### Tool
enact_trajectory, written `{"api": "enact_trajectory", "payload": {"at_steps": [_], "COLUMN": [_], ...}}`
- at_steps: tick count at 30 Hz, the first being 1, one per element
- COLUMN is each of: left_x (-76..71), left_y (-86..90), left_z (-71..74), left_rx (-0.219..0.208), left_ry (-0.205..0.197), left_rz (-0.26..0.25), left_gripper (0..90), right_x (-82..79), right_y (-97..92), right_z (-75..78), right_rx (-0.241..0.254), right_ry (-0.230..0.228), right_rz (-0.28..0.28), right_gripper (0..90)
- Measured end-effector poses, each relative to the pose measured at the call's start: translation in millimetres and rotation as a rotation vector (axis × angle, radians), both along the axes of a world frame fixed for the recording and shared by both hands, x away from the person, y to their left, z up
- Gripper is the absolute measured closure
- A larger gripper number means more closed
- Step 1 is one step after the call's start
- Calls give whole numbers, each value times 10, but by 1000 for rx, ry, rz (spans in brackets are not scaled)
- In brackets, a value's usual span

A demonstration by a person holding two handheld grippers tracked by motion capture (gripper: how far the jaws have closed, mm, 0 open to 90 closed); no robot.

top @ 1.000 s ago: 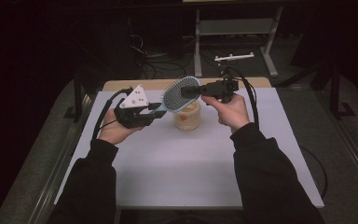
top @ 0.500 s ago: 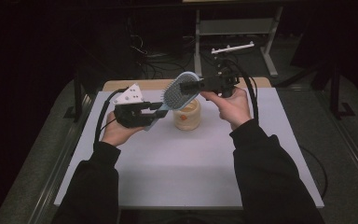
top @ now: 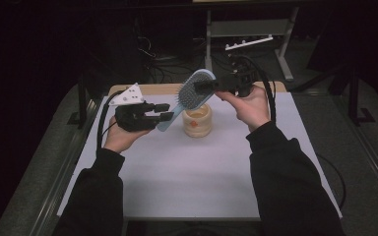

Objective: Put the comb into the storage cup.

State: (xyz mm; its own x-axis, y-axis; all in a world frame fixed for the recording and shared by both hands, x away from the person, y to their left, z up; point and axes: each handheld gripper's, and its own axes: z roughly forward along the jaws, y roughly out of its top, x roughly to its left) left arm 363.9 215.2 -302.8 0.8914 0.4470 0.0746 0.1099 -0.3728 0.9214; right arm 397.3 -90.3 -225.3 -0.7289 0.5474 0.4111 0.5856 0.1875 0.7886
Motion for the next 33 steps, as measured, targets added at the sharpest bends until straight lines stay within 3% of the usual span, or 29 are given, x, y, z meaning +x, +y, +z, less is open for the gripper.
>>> {"api": "enact_trajectory", "payload": {"at_steps": [8, 17, 33], "left_x": [-3, -20, -47], "left_y": [114, 263, 560], "left_z": [35, 50, -49], "left_rx": [-26, -43, -104], "left_ry": [0, 2, 35], "left_rz": [26, 54, 102], "left_gripper": [620, 460, 225], "right_x": [3, 46, 114], "right_y": [-50, -152, -299], "right_z": [108, 237, 384], "right_rx": [-35, -40, -107], "right_ry": [-34, -74, -126], "right_rz": [-23, -70, -159], "right_gripper": [557, 554, 554]}}
